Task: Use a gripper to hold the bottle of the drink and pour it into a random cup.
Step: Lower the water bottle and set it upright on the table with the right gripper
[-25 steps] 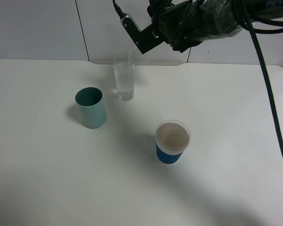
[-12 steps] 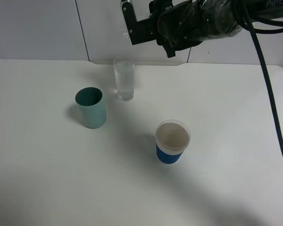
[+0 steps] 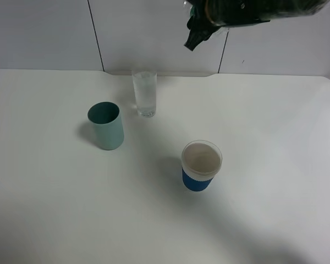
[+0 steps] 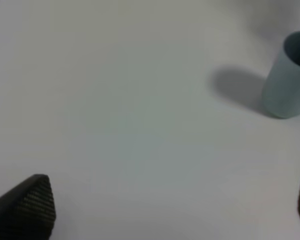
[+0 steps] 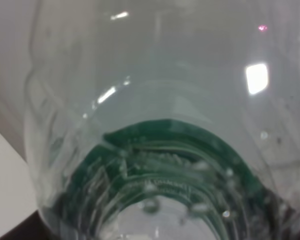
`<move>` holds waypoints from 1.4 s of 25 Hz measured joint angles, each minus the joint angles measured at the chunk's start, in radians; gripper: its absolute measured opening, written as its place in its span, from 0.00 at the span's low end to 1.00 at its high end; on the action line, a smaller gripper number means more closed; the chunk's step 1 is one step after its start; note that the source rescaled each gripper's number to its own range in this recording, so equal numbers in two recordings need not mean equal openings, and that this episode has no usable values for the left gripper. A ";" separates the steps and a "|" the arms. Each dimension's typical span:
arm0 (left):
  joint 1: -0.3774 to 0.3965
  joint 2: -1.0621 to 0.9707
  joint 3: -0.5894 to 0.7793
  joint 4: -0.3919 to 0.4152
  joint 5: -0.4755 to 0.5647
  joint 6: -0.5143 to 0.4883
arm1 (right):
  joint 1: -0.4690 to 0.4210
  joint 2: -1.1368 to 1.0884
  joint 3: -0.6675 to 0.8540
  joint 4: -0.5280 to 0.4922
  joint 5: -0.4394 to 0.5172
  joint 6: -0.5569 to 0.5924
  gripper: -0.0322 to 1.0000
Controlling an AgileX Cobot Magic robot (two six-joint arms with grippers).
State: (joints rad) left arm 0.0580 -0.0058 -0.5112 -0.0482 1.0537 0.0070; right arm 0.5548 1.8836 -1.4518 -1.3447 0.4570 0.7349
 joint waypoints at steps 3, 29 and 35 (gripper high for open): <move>0.000 0.000 0.000 0.000 0.000 0.000 | -0.044 -0.044 0.000 0.123 -0.052 -0.001 0.03; 0.000 0.000 0.000 0.000 0.000 0.000 | -0.370 -0.102 0.556 0.917 -1.017 -0.539 0.03; 0.000 0.000 0.000 0.000 0.000 0.000 | -0.377 0.022 0.561 0.917 -1.144 -0.533 0.03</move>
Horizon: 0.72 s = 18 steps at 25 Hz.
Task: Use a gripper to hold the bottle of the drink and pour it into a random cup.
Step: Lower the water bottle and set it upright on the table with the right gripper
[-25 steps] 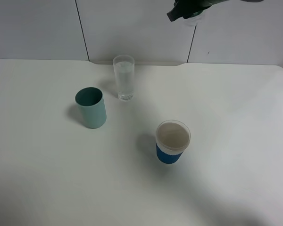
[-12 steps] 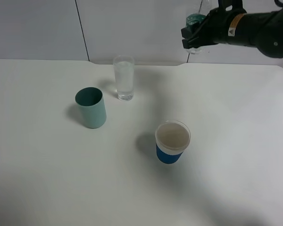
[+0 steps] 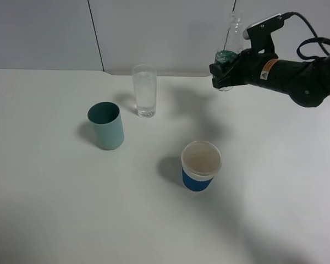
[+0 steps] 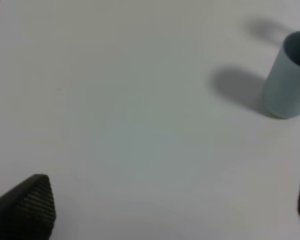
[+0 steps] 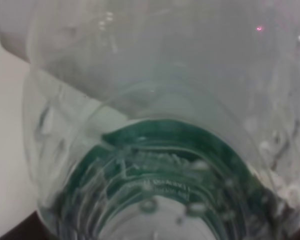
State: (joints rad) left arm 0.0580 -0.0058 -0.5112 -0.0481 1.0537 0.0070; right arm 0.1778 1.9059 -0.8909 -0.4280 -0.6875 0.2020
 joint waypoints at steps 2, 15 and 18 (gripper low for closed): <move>0.000 0.000 0.000 0.000 0.000 0.000 | 0.000 0.048 -0.001 -0.017 -0.049 0.000 0.03; 0.000 0.000 0.000 0.000 0.000 0.000 | -0.013 0.230 -0.002 -0.021 -0.165 -0.071 0.03; 0.000 0.000 0.000 0.000 0.000 0.000 | -0.014 0.243 -0.002 -0.018 -0.175 -0.073 0.03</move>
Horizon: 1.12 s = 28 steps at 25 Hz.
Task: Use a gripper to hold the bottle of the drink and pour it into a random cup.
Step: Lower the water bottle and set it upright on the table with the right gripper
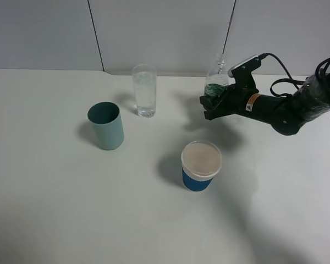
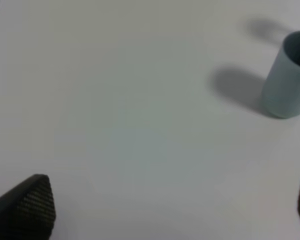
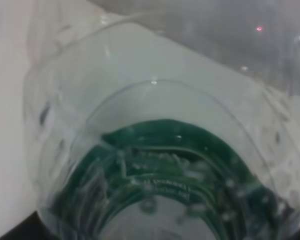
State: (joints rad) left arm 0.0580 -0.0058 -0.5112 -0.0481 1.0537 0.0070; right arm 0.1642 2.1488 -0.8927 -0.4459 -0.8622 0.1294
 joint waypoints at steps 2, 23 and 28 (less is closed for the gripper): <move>0.000 0.000 0.000 0.000 0.000 0.000 | 0.000 0.009 0.000 0.001 -0.019 0.000 0.03; 0.000 0.000 0.000 0.000 0.000 0.000 | 0.000 0.022 0.000 0.003 -0.065 -0.001 0.80; 0.000 0.000 0.000 0.000 0.000 0.000 | 0.000 0.000 0.000 0.003 -0.064 -0.001 0.81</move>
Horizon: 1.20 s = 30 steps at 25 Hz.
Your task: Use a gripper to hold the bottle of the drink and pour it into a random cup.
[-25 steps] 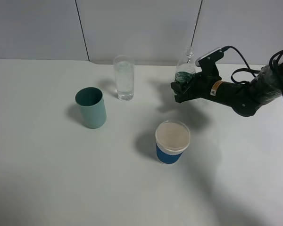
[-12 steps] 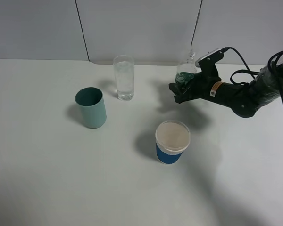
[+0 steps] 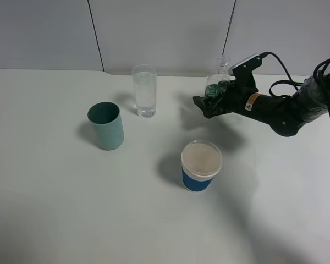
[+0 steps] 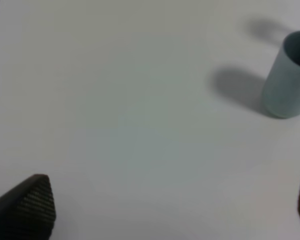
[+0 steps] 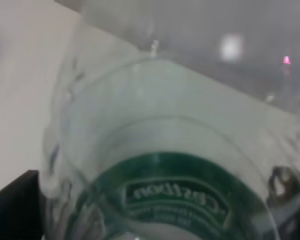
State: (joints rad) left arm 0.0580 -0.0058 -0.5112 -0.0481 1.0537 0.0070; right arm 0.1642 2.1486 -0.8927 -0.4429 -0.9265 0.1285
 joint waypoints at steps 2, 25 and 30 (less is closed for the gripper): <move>0.000 0.000 0.000 0.000 0.000 0.000 | 0.000 -0.019 0.000 0.000 0.002 0.005 0.81; 0.000 0.000 0.000 0.000 0.000 0.000 | 0.000 -0.465 0.003 -0.041 0.290 0.134 0.81; 0.000 0.000 0.000 0.000 0.000 0.000 | -0.015 -0.581 0.003 0.001 0.450 0.123 0.82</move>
State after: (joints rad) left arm 0.0580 -0.0058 -0.5112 -0.0481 1.0537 0.0070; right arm 0.1490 1.5677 -0.8899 -0.4422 -0.4767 0.2513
